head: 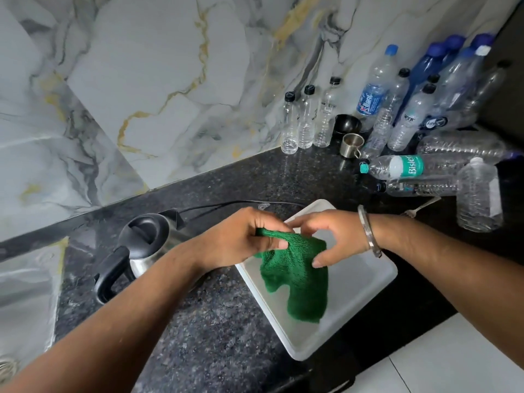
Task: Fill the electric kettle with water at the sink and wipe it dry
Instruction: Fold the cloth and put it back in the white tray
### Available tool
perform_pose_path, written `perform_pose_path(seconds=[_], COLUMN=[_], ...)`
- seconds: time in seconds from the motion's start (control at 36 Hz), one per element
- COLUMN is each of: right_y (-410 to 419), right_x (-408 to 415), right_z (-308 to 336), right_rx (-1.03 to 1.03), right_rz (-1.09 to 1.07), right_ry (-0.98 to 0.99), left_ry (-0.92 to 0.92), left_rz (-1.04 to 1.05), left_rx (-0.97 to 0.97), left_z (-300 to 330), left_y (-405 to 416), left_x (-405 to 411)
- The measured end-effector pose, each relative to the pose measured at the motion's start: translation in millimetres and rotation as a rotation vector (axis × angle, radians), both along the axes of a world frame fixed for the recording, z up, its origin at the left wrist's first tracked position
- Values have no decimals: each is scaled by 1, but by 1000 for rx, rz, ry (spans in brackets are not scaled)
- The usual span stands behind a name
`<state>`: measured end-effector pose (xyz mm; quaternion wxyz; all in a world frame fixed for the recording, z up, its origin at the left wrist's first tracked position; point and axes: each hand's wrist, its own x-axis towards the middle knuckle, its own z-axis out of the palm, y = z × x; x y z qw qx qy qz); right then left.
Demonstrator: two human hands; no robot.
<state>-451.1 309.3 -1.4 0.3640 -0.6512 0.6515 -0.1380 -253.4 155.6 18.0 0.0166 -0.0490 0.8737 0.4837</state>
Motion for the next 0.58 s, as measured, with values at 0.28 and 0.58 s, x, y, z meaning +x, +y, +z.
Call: perform_pose_path(seconds=[0.28,0.58], right_y=[6,31], right_x=[-30,-51], right_z=[14,10], right_rx=[-205,-134], right_rz=[-130,-135], right_ry=[391,629], left_ry=[24,2], left_rz=[199,200], left_rx=[-499,-72], left_z=[-3,-17], left_y=[-11,5], left_x=[-15,-19])
